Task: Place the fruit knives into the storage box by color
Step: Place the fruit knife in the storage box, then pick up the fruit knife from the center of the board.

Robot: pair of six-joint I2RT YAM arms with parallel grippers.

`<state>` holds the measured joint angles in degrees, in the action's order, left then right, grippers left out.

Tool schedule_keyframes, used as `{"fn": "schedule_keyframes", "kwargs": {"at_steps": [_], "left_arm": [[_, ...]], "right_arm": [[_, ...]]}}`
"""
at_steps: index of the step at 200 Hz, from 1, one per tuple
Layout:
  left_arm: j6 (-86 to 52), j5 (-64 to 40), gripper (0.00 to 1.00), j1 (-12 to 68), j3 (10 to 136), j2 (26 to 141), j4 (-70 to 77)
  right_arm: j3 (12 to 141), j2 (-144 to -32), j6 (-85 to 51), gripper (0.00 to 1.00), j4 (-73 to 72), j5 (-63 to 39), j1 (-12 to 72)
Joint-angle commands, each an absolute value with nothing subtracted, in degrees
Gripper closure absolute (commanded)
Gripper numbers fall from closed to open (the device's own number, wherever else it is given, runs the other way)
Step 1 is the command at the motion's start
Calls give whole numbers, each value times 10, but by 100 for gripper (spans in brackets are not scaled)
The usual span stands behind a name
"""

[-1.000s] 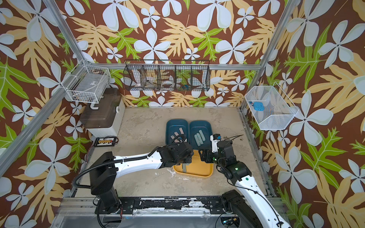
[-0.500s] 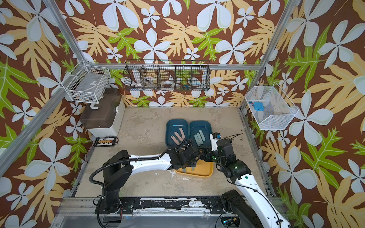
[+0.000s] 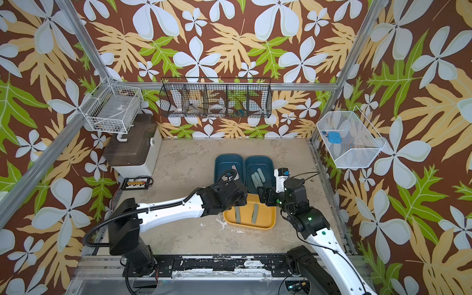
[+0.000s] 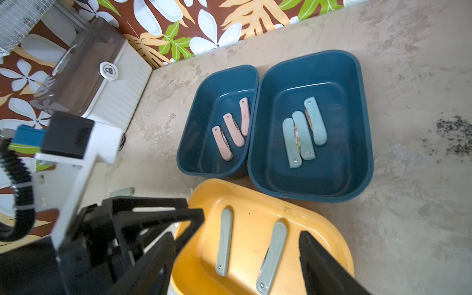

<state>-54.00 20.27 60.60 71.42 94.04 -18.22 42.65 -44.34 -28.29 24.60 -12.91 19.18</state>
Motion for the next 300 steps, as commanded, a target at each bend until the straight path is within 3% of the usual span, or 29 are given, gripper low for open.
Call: {"fn": "schedule_keyframes", "kwargs": {"at_steps": [1,45,84,146,300], "left_arm": [[-560,239,42,579,668,875,-194],[-633,243,30,477,509,711,-195],[-716,219,22,376,401,616,-198],[-764,86,15,165,298,623,-134],[-756,76,13,82,280,685,-111]], "right_arm": [[433,-464,-288,24,220,-170,193],[438,-525,-292,24,162,-239,207],[467,-596,-304,24,121,-192,328],[515,-703,-316,25,80,-158,442],[533,-738,-305,24,79,-146,443]]}}
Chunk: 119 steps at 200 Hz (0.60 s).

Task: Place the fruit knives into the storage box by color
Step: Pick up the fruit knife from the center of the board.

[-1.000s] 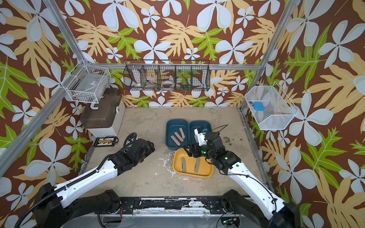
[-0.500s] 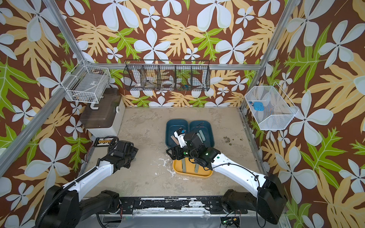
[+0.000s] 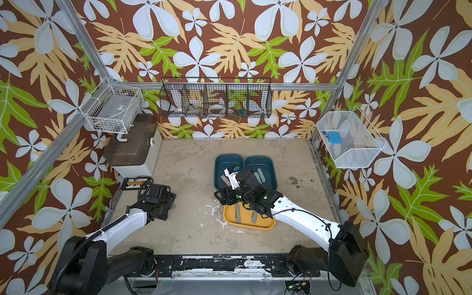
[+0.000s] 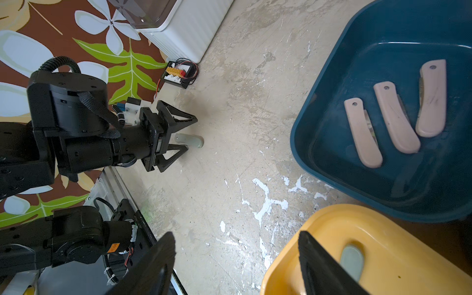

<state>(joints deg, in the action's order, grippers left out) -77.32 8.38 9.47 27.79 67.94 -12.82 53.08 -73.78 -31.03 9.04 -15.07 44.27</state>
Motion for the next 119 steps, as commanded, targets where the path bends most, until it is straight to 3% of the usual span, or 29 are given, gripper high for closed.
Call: {"fn": "schedule_keyframes", "kwargs": {"at_steps": [1,119], "left_arm": [[-755,76,13,81,280,686,-111],[-579,35,14,61,395,816,-110]], "right_arm": [[532,-738,-305,24,79,-146,443],[525,-725,-309,24,91,-128,443]]}}
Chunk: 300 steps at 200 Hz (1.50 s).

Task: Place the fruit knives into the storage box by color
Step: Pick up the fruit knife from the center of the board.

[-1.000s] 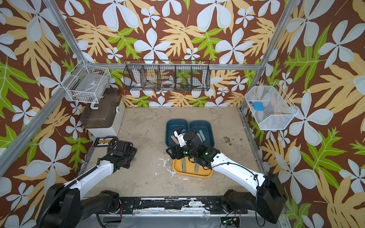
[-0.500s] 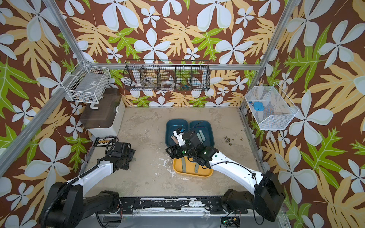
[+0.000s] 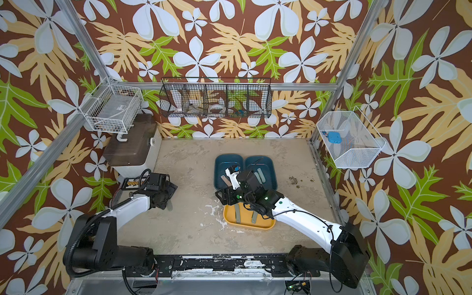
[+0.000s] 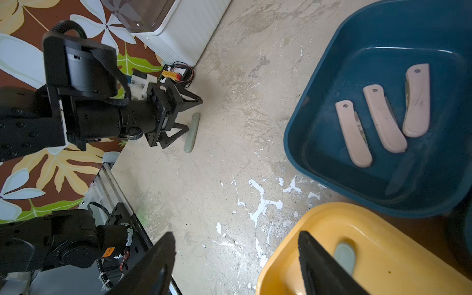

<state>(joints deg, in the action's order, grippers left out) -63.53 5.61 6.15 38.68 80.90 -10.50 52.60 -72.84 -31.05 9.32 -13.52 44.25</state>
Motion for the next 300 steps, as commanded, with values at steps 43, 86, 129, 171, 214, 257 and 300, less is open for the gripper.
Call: {"fn": "schedule_keyframes", "kwargs": {"at_steps": [43,86,129,171,214,257,300], "left_arm": [[-463,17,16,60,386,790,-143],[-345,41,17,62,405,783,-204],[-282,60,19,62,427,812,-239],[-255,67,28,64,432,848,-240],[-250,81,38,64,432,862,-235],[-248,90,44,69,434,879,-235],[-249,88,54,76,434,888,-233]], "right_arm": [[526,-724,-310,24,91,-128,444],[531,-736,-311,24,83,-135,443],[537,-742,-313,24,78,-138,443],[536,-732,-312,24,85,-131,444],[537,-724,-313,24,89,-124,443],[546,-721,-313,24,93,-120,444],[549,-712,-312,24,98,-112,443]]}}
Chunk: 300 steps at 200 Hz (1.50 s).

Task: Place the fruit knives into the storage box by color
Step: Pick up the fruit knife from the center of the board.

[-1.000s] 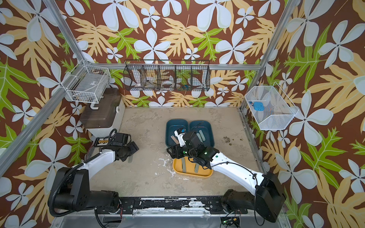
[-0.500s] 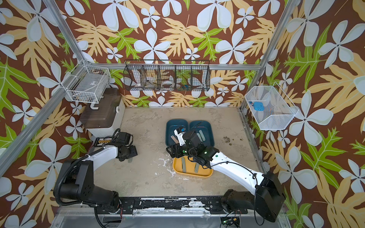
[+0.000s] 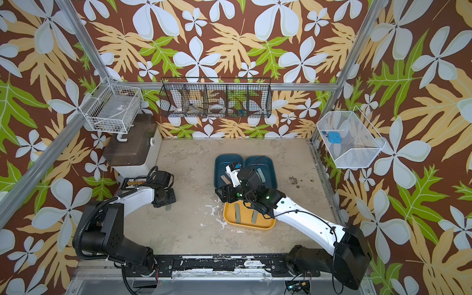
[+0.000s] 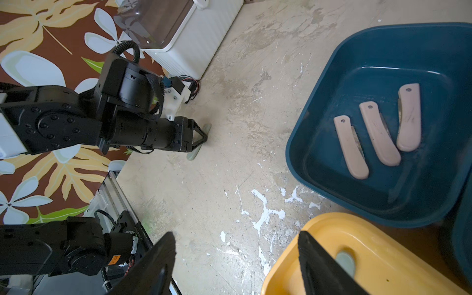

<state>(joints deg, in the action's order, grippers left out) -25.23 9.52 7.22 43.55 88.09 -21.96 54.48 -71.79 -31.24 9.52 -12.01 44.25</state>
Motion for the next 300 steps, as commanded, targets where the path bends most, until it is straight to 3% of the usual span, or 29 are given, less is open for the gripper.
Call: {"fn": "schedule_keyframes", "kwargs": {"at_steps": [1,80,169,228,300], "left_arm": [[-249,88,54,76,434,888,-233],[-262,56,79,89,428,885,-221],[-264,27,84,114,472,808,-268],[-318,26,84,236,548,786,-292],[-385,63,84,426,696,869,-295]], "right_arm": [[549,-713,-312,24,98,-112,443],[554,-702,-304,24,109,-94,443],[563,-716,-289,24,118,-75,434],[530,-682,-284,24,127,-95,349],[464,-589,-294,23,168,-100,302]]}}
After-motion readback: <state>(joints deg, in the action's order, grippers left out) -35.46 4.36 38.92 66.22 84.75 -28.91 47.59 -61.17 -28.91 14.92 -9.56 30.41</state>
